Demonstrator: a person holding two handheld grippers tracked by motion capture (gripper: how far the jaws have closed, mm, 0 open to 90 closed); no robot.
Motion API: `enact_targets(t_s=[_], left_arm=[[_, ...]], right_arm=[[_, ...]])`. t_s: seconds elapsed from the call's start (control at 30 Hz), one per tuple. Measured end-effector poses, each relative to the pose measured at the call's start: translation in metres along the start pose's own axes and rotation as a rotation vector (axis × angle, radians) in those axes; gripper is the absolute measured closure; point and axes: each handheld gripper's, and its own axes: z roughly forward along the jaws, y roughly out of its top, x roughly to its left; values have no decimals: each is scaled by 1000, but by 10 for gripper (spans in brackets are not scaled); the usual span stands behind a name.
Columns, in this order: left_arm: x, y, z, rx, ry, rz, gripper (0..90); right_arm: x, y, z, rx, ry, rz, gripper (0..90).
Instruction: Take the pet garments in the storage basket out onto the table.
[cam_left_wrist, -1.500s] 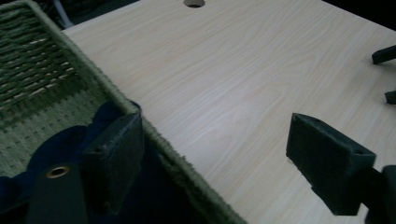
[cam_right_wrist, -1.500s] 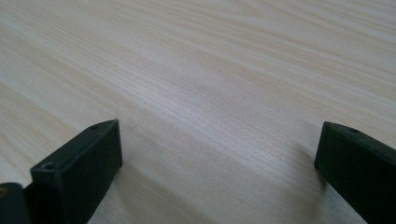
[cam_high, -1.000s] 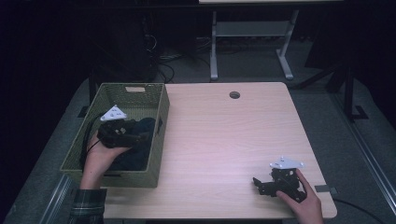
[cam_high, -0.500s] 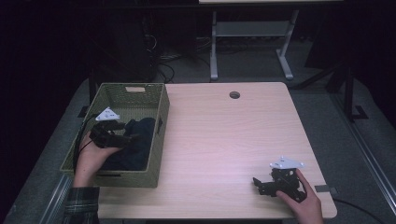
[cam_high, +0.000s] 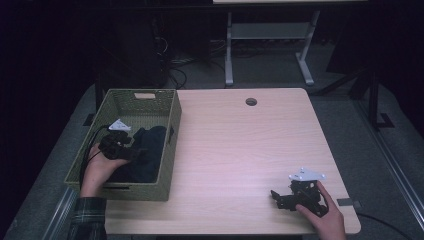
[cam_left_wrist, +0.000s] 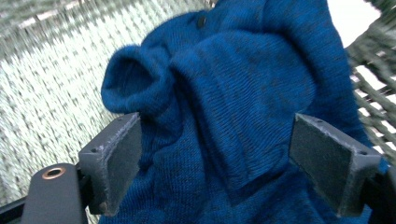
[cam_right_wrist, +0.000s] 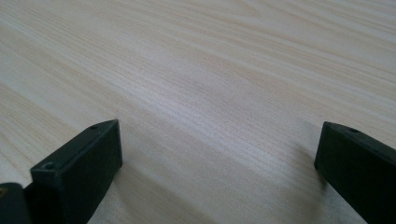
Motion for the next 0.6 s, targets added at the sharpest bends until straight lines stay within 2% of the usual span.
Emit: enact_targets(t_s=[0.37, 0.6], left_arm=[[6, -5, 16, 106, -34, -52, 172], [5, -6, 20, 146, -43, -58, 277]], right_arm=[[0, 0, 0, 0, 0, -1, 5], [0, 0, 0, 0, 0, -1, 5]])
